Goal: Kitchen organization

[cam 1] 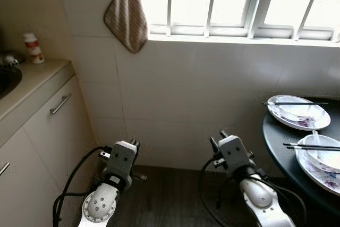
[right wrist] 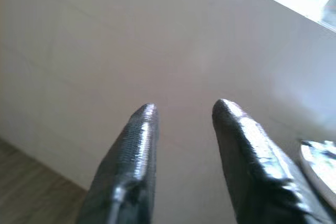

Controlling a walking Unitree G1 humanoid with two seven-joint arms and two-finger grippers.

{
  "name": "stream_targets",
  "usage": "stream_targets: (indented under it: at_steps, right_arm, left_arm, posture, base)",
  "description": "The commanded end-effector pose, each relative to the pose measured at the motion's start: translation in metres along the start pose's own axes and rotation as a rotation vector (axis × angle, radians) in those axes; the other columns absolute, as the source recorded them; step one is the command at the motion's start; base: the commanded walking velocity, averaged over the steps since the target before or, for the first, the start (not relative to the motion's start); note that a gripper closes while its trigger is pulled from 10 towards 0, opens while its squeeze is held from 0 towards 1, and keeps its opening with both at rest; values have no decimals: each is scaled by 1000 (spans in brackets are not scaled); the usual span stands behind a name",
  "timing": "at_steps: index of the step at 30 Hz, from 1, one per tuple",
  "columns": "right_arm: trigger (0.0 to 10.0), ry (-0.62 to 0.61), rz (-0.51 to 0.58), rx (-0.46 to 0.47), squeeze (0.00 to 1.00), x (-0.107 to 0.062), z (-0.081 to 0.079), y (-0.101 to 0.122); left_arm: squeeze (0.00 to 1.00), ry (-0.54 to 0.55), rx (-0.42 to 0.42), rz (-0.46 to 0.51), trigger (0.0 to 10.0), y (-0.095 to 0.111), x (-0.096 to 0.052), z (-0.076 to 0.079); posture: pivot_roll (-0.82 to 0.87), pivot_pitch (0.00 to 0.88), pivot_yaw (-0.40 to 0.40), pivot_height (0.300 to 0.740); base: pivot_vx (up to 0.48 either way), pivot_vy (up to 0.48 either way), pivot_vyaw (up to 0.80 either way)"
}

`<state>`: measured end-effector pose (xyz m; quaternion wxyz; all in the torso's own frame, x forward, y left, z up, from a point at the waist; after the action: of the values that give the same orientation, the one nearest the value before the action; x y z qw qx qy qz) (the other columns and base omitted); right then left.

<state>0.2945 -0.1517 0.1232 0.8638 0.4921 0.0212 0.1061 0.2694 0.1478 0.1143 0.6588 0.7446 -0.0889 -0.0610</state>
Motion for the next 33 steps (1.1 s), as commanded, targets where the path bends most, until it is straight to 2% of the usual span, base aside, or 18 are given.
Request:
stream_targets:
  at_steps: [1, 7, 16, 19, 21, 24, 25, 26, 27, 33]
  right_arm:
    - [10000, -17, 44, 10, 1000, 3, 1, 9]
    - [10000, -84, 65, 5, 1000, 3, 12, 12]
    - [10000, -66, 64, 5, 1000, 3, 10, 9]
    - [10000, -7, 59, -53, 1000, 4, 1, 8]
    - [10000, -4, 56, -68, 1000, 4, 1, 7]
    - [10000, -14, 11, -158, 1000, 8, 2, 0]
    - [10000, -14, 11, -158, 1000, 8, 2, 0]
    - [10000, -16, 1, -196, 55, 9, 3, -2]
    - [10000, -18, -6, -225, 0, 9, 3, -3]
    - [10000, -24, -21, -232, 0, 11, 4, -5]
  left_arm:
    - [1000, 32, 2, -1, 10000, -1, 0, -8]
    - [1000, 76, -47, 29, 10000, 3, 1, -14]
    - [1000, 76, -73, 20, 10000, 1, 1, -14]
    - [1000, 109, -69, 9, 10000, -1, 1, -14]
    - [1000, 115, -67, 1, 10000, -2, 1, -15]
    - [1000, 125, -81, -14, 10000, -4, 2, -18]
    - [1000, 125, -81, -14, 10000, -4, 2, -18]
    - [412, 131, -92, -10, 10000, -4, 2, -20]
    - [0, 127, -91, -10, 10000, -3, 2, -20]
    - [0, 87, -58, -35, 10000, -6, 1, -15]
  posture:
    - [-15, 0, -14, 740]
    - [-15, 0, -19, 740]
    - [-17, 0, -22, 740]
    - [-18, 0, -24, 740]
    - [-18, 0, -24, 740]
    - [-17, 0, -25, 740]
    - [-17, 0, -25, 740]
    - [-16, 0, -24, 740]
    - [-16, 0, -24, 740]
    - [-15, 0, -19, 740]
  base:
    - [0, 0, 0]
    - [0, 0, 0]
    - [0, 0, 0]
    - [0, 0, 0]
    - [0, 0, 0]
    - [0, 0, 0]
    - [0, 0, 0]
    - [0, 0, 0]
    - [0, 0, 0]
    - [0, 0, 0]
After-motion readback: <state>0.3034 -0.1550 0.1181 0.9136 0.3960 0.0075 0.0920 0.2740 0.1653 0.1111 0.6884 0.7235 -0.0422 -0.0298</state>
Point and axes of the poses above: a point about 5 cm out from each wrist's last joint towards the gripper, its own x axis pointing out of the wrist towards the gripper, its own y axis along the axis of the wrist's last joint, z = x × y, the point moved 1 cm from there along x, pointing out of the wrist towards the gripper, and after that the axes turned 7 degrees about -x, right-handed, at the moved point
